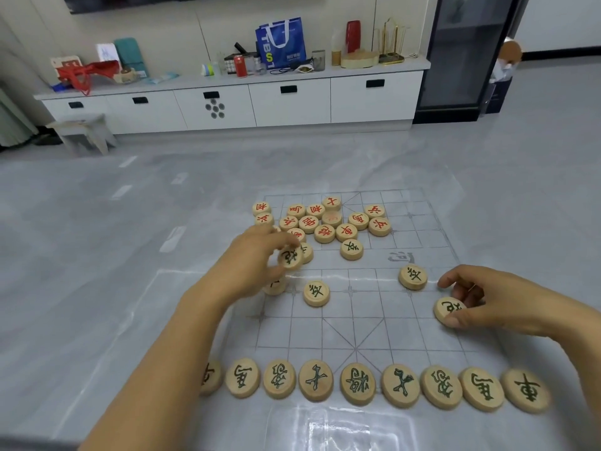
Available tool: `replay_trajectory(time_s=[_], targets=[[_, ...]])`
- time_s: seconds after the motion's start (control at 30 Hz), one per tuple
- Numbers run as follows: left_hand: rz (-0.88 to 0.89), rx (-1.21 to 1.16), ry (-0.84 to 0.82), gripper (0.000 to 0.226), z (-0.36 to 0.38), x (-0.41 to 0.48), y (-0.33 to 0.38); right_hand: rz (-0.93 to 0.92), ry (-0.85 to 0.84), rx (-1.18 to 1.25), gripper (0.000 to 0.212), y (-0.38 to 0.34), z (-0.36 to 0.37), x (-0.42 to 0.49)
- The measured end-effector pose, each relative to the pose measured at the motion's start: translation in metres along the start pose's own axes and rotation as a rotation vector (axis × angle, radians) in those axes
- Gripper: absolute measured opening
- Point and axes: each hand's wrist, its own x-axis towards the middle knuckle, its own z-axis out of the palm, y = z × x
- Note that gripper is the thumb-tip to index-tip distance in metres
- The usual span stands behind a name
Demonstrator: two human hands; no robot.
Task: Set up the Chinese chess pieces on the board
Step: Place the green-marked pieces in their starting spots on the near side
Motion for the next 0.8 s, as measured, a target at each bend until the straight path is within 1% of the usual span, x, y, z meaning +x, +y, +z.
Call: replay_trajectory(time_s=[0.07,0.1,0.2,0.27,0.37,0.47,0.53,0.67,0.73,0.8], targets=[[-0.058,-0.041,-0.023,0.040,-0.007,-0.025,-0.008,-0.014,-0.003,-0.031,0.046,-0.001,0.000,-0.001],[-0.084,-0.055,-0.049,0.040,-0.007,-0.036,-0.010,-0.023,0.000,-0.054,0.053,-0.003,0.000,-0.001],[-0.145,-0.100,-0.136,0.042,0.002,-0.056,-0.013,-0.057,0.039,-0.110,0.092,-0.001,0.002,0.000],[-0.186,-0.101,-0.129,0.041,0.004,-0.062,-0.022,-0.078,0.064,-0.114,0.101,0.005,0.004,0.002],[-0.239,-0.114,-0.090,0.038,-0.001,-0.069,-0.038,-0.102,0.081,-0.120,0.099,0.008,0.005,0.002],[-0.190,-0.151,-0.099,0.032,0.002,-0.068,-0.037,-0.108,0.099,-0.136,0.093,0.009,0.006,0.001],[-0.172,-0.157,-0.092,0.034,0.006,-0.065,-0.032,-0.109,0.108,-0.142,0.093,0.011,0.006,0.002],[-0.239,-0.238,-0.013,0.036,0.002,-0.068,-0.035,-0.110,0.129,-0.131,0.094,0.014,0.007,0.006],[-0.276,-0.256,-0.026,0.039,-0.001,-0.071,-0.036,-0.112,0.134,-0.114,0.094,0.016,0.007,0.007],[-0.304,-0.245,-0.073,0.044,0.001,-0.071,-0.034,-0.118,0.129,-0.105,0.093,0.016,0.007,0.006]])
